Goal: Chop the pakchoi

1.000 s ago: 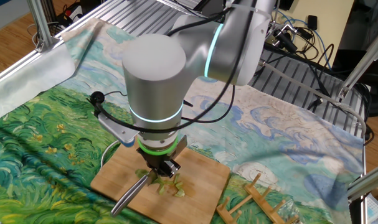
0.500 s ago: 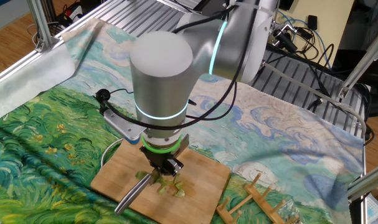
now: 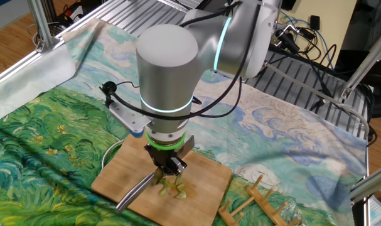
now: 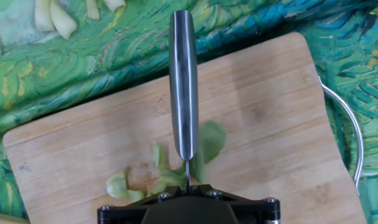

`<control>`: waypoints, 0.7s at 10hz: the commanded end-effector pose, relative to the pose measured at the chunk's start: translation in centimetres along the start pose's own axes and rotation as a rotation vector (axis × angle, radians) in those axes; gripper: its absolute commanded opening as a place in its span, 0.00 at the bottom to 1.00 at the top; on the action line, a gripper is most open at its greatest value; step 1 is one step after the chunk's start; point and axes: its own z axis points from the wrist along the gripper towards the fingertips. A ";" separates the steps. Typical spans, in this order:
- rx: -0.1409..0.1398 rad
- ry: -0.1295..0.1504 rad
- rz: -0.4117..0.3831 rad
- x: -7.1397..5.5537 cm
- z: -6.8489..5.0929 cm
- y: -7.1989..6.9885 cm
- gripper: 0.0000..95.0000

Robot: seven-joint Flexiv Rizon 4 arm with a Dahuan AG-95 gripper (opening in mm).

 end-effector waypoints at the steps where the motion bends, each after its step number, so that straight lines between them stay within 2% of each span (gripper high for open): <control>1: 0.005 0.004 -0.003 0.0 -0.2 -0.1 0.00; 2: 0.001 -0.004 -0.003 0.0 -0.1 -0.1 0.00; 4: 0.015 -0.018 -0.007 -0.4 0.4 0.1 0.00; 6: 0.014 -0.003 -0.010 -1.3 -0.1 0.3 0.00; 7: 0.010 -0.004 -0.012 -2.0 0.1 0.3 0.00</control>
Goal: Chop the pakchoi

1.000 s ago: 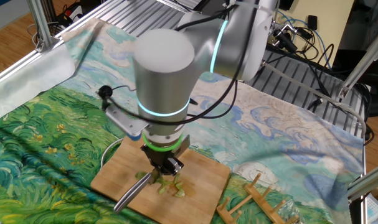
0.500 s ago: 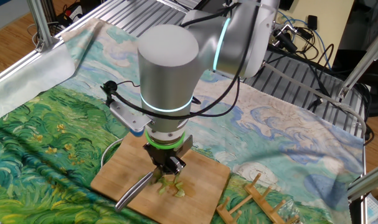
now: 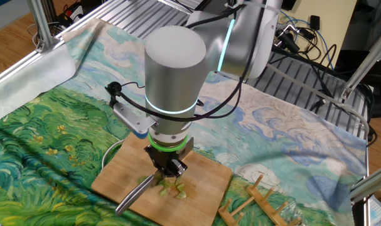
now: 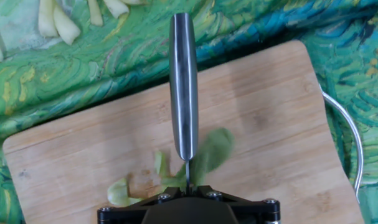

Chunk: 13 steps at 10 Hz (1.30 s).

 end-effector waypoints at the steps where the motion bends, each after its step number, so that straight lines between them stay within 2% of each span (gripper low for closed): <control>1: -0.015 0.001 -0.004 -1.2 0.5 0.2 0.00; 2: -0.009 0.014 -0.006 -1.4 0.4 0.1 0.00; 4: -0.005 0.053 -0.004 -1.3 -0.7 -0.2 0.00; 8: 0.001 0.084 0.000 -0.8 -1.4 -0.5 0.00; 10: -0.004 0.088 0.001 -0.8 -1.5 -0.6 0.00; 13: -0.014 0.076 -0.029 -0.9 -1.4 -0.4 0.00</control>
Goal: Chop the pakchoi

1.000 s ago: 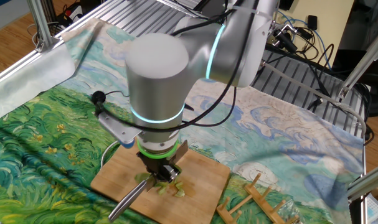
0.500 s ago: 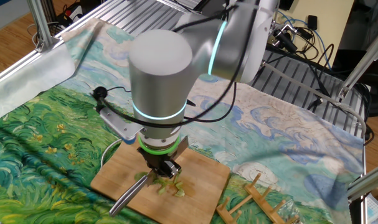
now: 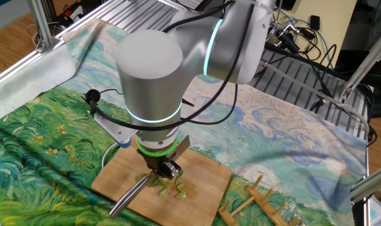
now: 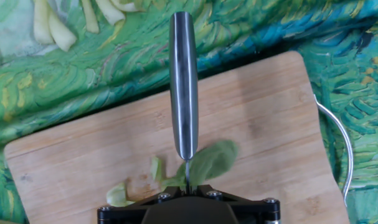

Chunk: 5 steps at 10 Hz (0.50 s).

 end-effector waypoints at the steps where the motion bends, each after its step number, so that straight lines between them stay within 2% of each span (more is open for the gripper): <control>1: -0.004 -0.002 -0.038 -0.3 0.0 0.2 0.00; 5: -0.007 -0.008 -0.072 -0.5 0.4 0.6 0.00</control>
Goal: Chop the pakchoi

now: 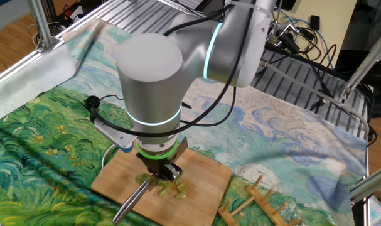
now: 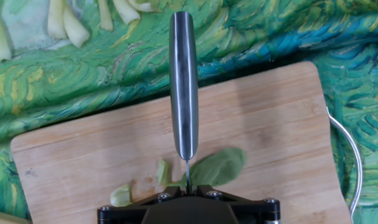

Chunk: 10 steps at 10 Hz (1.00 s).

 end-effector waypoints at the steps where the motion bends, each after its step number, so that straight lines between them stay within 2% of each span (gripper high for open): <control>1: 0.006 -0.002 -0.004 -0.1 -0.1 0.0 0.00; 5: 0.020 0.002 -0.029 -0.2 -0.1 0.0 0.00; 7: 0.017 0.000 -0.029 -0.6 1.5 0.4 0.00; 8: 0.022 0.002 -0.029 -0.6 1.5 0.4 0.00; 9: 0.024 0.016 -0.028 -0.5 1.0 0.3 0.00; 10: 0.018 0.018 -0.023 -0.4 0.6 0.2 0.00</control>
